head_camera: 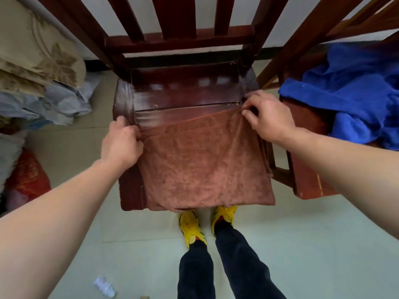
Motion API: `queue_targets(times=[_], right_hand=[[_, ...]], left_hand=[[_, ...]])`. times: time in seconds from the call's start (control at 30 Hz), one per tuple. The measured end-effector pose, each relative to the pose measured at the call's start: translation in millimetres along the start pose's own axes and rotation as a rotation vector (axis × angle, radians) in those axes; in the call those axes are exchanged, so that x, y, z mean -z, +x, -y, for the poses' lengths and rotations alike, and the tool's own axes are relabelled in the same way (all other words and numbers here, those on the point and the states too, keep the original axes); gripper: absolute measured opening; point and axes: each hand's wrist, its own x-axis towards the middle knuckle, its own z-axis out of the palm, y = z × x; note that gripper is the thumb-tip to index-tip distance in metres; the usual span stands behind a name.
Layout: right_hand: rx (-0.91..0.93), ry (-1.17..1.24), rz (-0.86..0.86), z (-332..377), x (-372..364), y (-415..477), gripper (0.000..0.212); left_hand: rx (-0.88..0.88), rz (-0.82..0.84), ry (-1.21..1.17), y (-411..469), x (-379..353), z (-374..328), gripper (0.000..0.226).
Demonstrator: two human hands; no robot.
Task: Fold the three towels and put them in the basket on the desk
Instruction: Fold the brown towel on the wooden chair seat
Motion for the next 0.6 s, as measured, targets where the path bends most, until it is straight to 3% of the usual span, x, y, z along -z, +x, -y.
queue_targets(times=[0.17, 0.33, 0.6], right_hand=[[0.174, -0.205, 0.178, -3.8, 1.5, 7.5, 0.018], [0.027, 0.056, 0.038, -7.6, 15.6, -11.0, 0.009], [0.089, -0.029, 0.057, -18.4, 52.4, -84.7, 0.006]], left_hand=[[-0.155, 0.0, -0.034, 7.7, -6.2, 5.5, 0.013], [0.034, -0.02, -0.34, 7.2, 11.7, 4.1, 0.008], [-0.329, -0.095, -0.246, -60.3, 48.0, 29.6, 0.002]])
